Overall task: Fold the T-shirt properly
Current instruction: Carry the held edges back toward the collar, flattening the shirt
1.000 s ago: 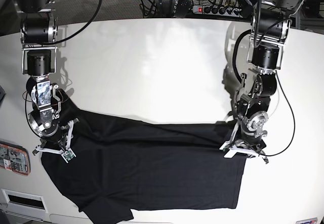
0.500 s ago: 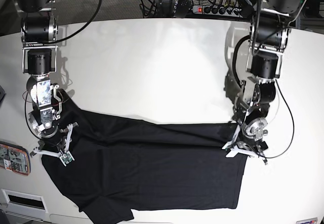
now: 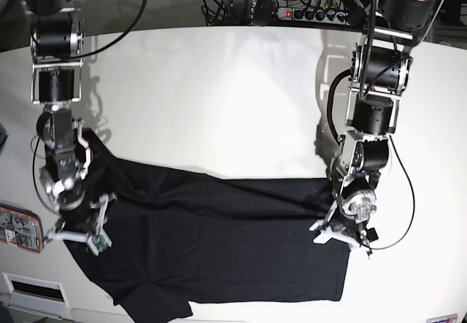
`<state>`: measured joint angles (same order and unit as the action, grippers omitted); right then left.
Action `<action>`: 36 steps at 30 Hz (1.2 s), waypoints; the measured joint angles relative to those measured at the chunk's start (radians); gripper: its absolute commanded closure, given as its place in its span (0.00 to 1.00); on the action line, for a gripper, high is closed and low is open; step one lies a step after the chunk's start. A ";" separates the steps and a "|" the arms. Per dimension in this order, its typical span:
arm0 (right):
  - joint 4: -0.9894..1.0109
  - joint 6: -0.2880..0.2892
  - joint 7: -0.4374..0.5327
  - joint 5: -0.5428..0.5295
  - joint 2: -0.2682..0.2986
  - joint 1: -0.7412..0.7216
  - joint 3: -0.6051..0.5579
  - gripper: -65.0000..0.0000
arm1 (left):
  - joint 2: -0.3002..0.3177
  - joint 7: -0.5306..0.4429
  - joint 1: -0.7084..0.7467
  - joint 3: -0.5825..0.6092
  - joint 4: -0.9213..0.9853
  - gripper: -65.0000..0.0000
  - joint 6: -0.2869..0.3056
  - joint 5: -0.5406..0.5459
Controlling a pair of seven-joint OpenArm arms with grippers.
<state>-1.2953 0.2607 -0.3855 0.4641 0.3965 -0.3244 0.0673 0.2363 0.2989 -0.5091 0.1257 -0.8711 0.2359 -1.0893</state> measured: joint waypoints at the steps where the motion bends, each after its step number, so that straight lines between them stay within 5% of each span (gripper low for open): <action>1: -0.022 0.006 -0.006 -0.001 -0.001 0.031 0.001 0.74 | 0.002 0.000 0.015 -0.001 -0.028 0.62 0.000 0.007; 9: -0.194 0.004 -0.003 -0.005 0.001 0.268 0.031 0.74 | 0.053 -0.007 0.283 0.009 -0.445 0.61 0.000 0.068; 12: -0.205 0.019 -0.005 -0.005 -0.002 0.368 0.026 0.74 | 0.092 0.002 0.404 0.008 -0.545 0.61 0.061 0.064; 17: -0.202 0.161 -0.010 -0.001 -0.001 0.443 0.026 0.73 | 0.119 -0.005 0.525 0.009 -0.621 0.61 0.129 0.068; 24: -0.203 0.147 -0.048 -0.011 0.020 0.468 0.020 0.73 | 0.127 0.000 0.553 0.009 -0.627 0.61 0.135 0.064; 28: -0.216 0.146 -0.130 0.012 0.078 0.459 -0.053 0.54 | 0.127 0.001 0.553 0.009 -0.628 0.53 0.135 0.064; 32: -0.235 0.251 -0.164 0.017 0.102 0.435 -0.089 0.29 | 0.127 0.001 0.554 0.008 -0.629 0.42 0.136 0.064; 36: -0.233 0.244 -0.163 0.015 0.105 0.434 -0.089 0.25 | 0.126 0.000 0.554 0.009 -0.628 0.42 0.177 0.065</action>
<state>-1.5280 0.5049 -0.5488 0.4789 0.5014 0.1097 -0.0216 0.3622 0.2993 0.0444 0.1345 -1.4994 0.4129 -1.0245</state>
